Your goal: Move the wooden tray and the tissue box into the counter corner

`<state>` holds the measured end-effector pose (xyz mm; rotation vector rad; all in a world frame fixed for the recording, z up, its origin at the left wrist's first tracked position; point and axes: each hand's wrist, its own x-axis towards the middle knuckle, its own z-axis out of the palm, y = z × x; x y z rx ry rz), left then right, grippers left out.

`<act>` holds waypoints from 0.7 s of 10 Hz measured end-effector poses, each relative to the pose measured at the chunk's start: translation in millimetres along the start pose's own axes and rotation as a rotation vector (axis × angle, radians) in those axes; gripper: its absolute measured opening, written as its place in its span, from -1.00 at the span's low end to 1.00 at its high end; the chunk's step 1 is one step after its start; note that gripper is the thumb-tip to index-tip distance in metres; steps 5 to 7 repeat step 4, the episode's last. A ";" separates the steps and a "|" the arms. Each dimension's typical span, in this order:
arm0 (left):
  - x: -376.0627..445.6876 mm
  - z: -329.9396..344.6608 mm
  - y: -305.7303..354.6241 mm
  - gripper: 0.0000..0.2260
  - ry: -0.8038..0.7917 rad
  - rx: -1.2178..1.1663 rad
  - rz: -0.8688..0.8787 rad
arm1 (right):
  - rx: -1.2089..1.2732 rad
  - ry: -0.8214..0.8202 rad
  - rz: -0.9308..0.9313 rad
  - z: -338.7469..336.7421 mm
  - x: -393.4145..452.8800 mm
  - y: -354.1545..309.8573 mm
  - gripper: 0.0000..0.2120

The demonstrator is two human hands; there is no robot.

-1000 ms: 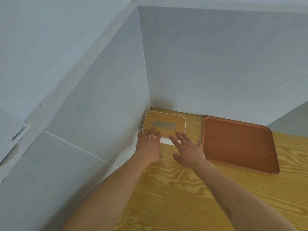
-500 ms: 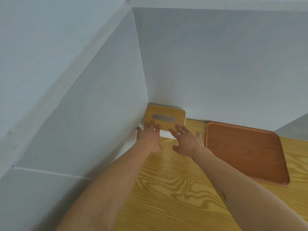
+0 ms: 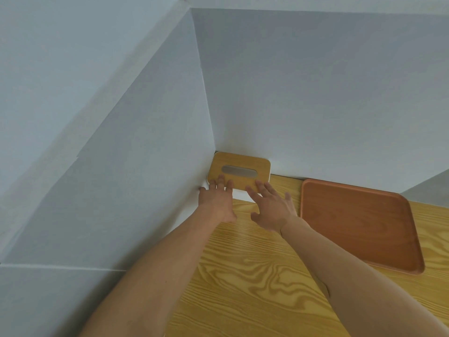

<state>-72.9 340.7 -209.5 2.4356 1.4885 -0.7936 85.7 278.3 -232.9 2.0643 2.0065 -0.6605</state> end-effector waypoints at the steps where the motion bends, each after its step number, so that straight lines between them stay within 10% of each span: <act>1: -0.7 0.0 0.3 -0.06 -0.014 -0.010 -0.014 | 0.013 -0.034 -0.004 -2.1 3.3 2.0 -0.25; 7: -18.2 -5.1 -3.6 -0.29 0.119 -0.280 0.014 | 0.030 0.112 -0.063 -17.2 -16.5 4.6 -0.42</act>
